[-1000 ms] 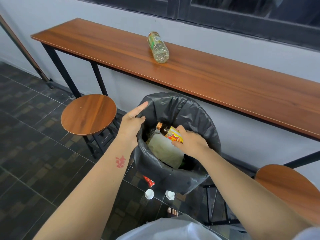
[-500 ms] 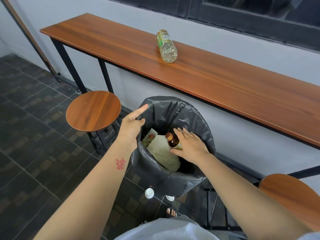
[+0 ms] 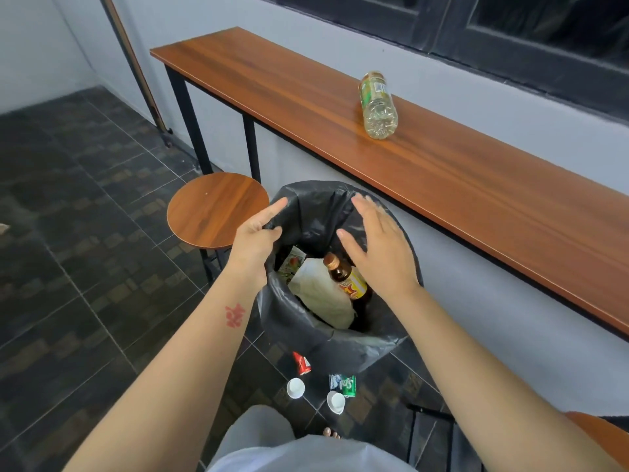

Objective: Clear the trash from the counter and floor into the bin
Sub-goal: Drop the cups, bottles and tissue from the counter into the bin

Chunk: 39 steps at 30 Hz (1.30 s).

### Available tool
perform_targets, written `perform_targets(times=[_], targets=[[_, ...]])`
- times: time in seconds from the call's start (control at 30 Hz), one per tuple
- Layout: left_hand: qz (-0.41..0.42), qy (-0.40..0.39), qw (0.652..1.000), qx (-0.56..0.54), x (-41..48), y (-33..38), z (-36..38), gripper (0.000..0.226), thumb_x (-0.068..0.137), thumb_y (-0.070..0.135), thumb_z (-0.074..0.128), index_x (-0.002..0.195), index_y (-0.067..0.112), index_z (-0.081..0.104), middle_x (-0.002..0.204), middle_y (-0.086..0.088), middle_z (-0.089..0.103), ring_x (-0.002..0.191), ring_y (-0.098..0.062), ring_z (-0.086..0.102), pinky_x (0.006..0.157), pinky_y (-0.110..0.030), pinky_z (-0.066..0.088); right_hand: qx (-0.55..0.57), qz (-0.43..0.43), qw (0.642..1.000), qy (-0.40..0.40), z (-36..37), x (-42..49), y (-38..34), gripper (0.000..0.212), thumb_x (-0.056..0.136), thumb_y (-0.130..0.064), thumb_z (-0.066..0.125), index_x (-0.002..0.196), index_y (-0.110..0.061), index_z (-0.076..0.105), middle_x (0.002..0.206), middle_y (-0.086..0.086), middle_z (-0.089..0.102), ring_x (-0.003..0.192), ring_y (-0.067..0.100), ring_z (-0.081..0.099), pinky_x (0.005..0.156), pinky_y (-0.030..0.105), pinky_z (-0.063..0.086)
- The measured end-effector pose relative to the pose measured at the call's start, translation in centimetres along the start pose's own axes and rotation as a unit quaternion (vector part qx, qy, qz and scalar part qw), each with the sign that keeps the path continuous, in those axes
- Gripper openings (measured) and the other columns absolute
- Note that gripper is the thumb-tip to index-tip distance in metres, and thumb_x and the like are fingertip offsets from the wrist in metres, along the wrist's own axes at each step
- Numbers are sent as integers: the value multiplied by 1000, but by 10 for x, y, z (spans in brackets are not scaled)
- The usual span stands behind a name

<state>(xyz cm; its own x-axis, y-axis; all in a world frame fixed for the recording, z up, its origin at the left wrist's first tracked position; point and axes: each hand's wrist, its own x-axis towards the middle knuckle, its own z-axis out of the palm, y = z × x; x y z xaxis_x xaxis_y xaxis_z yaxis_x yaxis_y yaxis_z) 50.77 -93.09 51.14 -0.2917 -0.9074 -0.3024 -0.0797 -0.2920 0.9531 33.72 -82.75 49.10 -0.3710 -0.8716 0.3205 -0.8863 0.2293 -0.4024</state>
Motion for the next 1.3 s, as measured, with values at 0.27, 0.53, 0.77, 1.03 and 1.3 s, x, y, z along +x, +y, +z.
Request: perform_targets(times=[0.27,0.53,0.77,1.03,1.3], targets=[[11,-14,1000,-6,54,18,-39,46,99,0,50,123,35,67,144,13,50,140,-18,37,111,-38,32,-11,63,984,169,-3,88,-20,64,98,-43,49,149,-9,32,157,8,32,147,22,24,120,37,22],[1,-85,996,39,134,44,-89,43,101,7,49,117,44,66,146,11,48,139,-22,38,109,-47,37,-42,243,953,174,16,174,-17,84,92,-48,58,155,-15,14,162,14,11,149,31,15,119,42,18],[-26,-119,991,46,184,49,-123,50,101,8,49,99,54,70,143,13,49,139,-23,39,110,-53,36,-19,339,926,163,27,214,-5,92,88,-44,66,156,-26,6,162,16,7,143,40,27,116,47,26],[12,-145,986,80,208,53,-121,50,101,7,50,102,54,65,145,15,48,140,-20,37,110,-46,36,-2,346,903,254,33,234,-8,64,79,-30,75,126,-8,37,132,16,44,115,38,53,96,45,44],[13,-140,987,76,217,52,-129,48,102,8,48,126,47,62,148,13,46,140,-21,36,110,-43,34,136,304,897,290,31,197,-38,63,80,-27,73,134,-20,43,133,3,45,108,11,50,86,18,38]])
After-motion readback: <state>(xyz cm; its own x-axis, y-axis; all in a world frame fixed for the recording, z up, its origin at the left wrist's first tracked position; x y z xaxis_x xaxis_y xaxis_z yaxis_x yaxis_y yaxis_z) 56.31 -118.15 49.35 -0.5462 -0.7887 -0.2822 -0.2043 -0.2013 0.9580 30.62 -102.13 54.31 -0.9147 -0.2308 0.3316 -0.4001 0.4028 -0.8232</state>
